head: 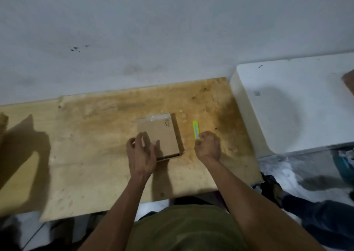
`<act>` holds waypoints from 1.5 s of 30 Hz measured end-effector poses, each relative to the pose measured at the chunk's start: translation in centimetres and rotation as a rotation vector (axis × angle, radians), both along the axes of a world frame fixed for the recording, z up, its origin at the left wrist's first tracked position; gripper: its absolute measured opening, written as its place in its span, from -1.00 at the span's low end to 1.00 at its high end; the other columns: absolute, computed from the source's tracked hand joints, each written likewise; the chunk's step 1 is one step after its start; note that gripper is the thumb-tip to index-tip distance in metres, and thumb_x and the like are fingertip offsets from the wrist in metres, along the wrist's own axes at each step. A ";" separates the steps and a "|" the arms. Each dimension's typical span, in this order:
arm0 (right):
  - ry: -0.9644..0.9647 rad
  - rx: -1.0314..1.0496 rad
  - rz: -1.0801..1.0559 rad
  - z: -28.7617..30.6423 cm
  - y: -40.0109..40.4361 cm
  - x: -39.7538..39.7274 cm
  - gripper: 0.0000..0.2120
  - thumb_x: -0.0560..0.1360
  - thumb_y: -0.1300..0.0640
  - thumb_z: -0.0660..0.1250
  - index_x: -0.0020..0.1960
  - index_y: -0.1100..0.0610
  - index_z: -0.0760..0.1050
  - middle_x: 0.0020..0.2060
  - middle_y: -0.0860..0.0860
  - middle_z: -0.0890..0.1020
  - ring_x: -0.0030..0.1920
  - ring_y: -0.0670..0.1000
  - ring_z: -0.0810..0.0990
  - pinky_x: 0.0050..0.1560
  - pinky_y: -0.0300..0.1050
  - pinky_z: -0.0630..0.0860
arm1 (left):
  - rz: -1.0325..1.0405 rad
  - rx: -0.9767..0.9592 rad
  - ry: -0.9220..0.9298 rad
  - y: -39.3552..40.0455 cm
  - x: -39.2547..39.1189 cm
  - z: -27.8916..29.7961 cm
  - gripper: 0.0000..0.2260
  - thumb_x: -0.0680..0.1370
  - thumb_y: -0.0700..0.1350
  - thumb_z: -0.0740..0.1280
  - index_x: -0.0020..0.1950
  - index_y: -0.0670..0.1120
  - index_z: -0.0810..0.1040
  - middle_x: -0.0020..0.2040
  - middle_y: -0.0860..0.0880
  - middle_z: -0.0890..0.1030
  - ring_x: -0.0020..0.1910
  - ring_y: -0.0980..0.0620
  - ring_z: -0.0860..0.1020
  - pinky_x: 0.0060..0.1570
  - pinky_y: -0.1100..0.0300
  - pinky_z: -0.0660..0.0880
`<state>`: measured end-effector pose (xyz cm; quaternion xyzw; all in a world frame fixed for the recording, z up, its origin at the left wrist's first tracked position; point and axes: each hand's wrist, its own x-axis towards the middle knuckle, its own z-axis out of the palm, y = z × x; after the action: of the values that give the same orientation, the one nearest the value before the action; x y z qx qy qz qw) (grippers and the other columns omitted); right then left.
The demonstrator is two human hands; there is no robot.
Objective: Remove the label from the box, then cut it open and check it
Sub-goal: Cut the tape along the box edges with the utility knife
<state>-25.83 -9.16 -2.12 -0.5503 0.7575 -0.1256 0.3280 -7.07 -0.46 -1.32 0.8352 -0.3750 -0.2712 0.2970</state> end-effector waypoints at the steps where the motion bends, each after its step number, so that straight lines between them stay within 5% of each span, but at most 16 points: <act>1: 0.022 0.004 -0.001 -0.1 -0.5 0.1 -0.80 0.49 0.15 0.37 0.10 0.08 0.61 0.08 0.12 0.64 0.12 0.17 0.61 0.02 -0.05 0.54 | 0.004 0.005 0.013 -0.4 -0.1 -0.2 -0.46 0.57 0.16 0.31 0.48 -0.02 0.32 0.47 -0.19 0.23 0.39 -0.23 0.34 0.26 -0.03 0.44; 8: 0.152 0.035 0.048 -0.9 -2.1 0.6 -0.81 0.51 0.14 0.36 0.12 0.12 0.52 0.11 0.13 0.56 0.17 0.18 0.56 0.05 -0.02 0.52 | -0.005 0.043 0.009 -2.2 -0.6 -2.0 -0.38 0.49 0.40 0.24 0.46 0.18 0.19 0.52 -0.04 0.14 0.46 -0.25 0.27 0.22 -0.27 0.49; 14: 0.130 0.029 -0.023 -1.3 -2.6 1.4 -0.76 0.49 0.14 0.37 0.14 0.06 0.47 0.11 0.10 0.54 0.13 0.19 0.56 0.02 -0.02 0.50 | -0.096 0.035 -0.028 -2.1 -0.1 -2.2 -0.35 0.50 0.35 0.18 0.50 0.10 0.14 0.43 -0.06 0.22 0.35 -0.22 0.35 0.13 -0.19 0.54; 22: -0.239 -0.055 -0.069 -1.0 -4.7 1.4 -0.81 0.46 0.31 0.39 0.07 0.20 0.54 -0.22 -0.08 0.53 -0.14 -0.01 0.53 -0.18 -0.31 0.46 | -0.104 0.031 -0.058 -2.2 0.0 -2.5 -0.41 0.54 0.32 0.18 0.49 0.11 0.14 0.47 -0.10 0.20 0.32 -0.19 0.41 0.06 -0.13 0.60; 24: -0.397 0.024 -0.074 -0.1 -5.6 1.7 -0.78 0.52 0.24 0.37 0.15 0.12 0.47 -0.12 -0.05 0.58 -0.15 -0.04 0.55 -0.26 -0.35 0.43 | -0.090 0.037 -0.049 -2.1 0.1 -2.8 -0.40 0.54 0.33 0.17 0.50 0.14 0.12 0.49 -0.05 0.17 0.36 -0.19 0.38 0.09 -0.18 0.59; 29: -0.604 0.149 0.018 0.7 -7.1 3.6 -0.70 0.58 0.19 0.28 0.29 0.01 0.36 0.16 0.05 0.58 -0.30 -0.06 0.61 -0.28 -0.10 0.52 | -0.089 0.044 -0.108 -2.0 0.2 -3.0 -0.45 0.58 0.32 0.12 0.51 0.14 0.14 0.50 -0.09 0.21 0.37 -0.17 0.39 0.10 -0.18 0.59; 35: -0.683 0.215 0.031 0.8 -6.5 4.5 -0.65 0.48 0.17 0.37 0.24 0.01 0.41 0.14 0.11 0.59 -0.40 -0.04 0.52 -0.40 -0.13 0.47 | -0.050 0.028 -0.171 -2.7 0.1 -2.5 -0.53 0.61 0.29 0.09 0.42 0.08 0.30 0.53 -0.07 0.19 0.44 -0.14 0.35 0.12 -0.12 0.58; 41: -0.715 0.242 0.191 1.4 -5.7 4.1 -0.62 0.60 0.19 0.30 0.39 -0.02 0.39 0.07 0.10 0.66 -0.26 -0.07 0.56 -0.23 -0.14 0.56 | -0.054 -0.007 -0.232 -3.3 0.3 -3.1 -0.56 0.63 0.27 0.06 0.30 0.00 0.43 0.50 -0.08 0.22 0.44 -0.13 0.35 0.05 -0.12 0.62; 45: -0.630 0.154 0.245 1.9 -6.5 4.2 -0.67 0.59 0.11 0.30 0.35 0.04 0.45 -0.04 0.18 0.69 -0.36 -0.09 0.53 -0.18 -0.07 0.58 | -0.048 -0.043 -0.225 -3.3 0.3 -3.7 -0.58 0.65 0.19 0.13 0.33 -0.07 0.46 0.53 -0.12 0.23 0.48 -0.13 0.30 0.16 -0.10 0.58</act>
<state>-21.63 -15.67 -0.26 -0.5449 0.5548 -0.1913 0.5989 -6.74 -3.77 -5.05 0.8447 -0.4315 -0.1747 0.2641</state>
